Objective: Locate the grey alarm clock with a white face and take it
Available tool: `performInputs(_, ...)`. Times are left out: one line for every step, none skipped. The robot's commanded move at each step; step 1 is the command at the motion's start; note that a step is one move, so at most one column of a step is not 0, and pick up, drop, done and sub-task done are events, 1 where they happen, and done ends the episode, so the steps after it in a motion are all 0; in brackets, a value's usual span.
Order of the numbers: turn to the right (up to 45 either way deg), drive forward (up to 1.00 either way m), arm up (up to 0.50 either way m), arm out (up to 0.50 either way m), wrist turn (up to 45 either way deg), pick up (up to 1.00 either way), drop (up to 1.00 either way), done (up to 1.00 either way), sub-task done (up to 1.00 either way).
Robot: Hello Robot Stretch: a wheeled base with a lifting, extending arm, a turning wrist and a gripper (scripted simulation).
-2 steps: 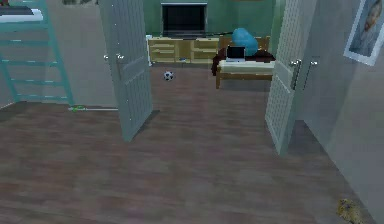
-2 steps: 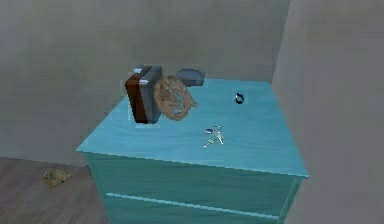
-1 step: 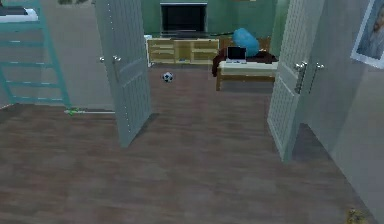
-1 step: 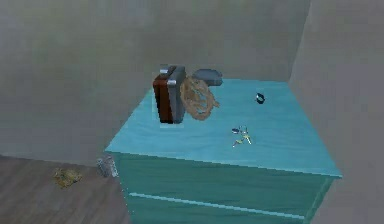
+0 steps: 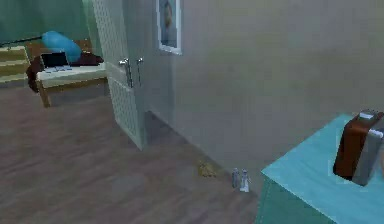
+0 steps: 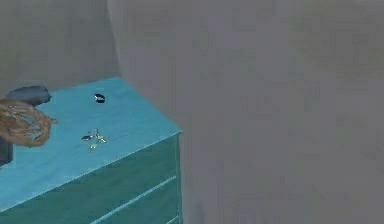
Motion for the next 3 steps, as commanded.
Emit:
performInputs(45.0, 0.00, 0.00, 0.00, 0.0, 0.00, 0.00, 0.00, 0.00)
performInputs(33.0, 0.00, 0.00, 0.00, 0.0, 0.00, 0.00, 0.00, 0.00)
performInputs(0.0, 0.30, 0.00, 0.00, 0.0, 0.00, 0.00, 0.00, 0.00)
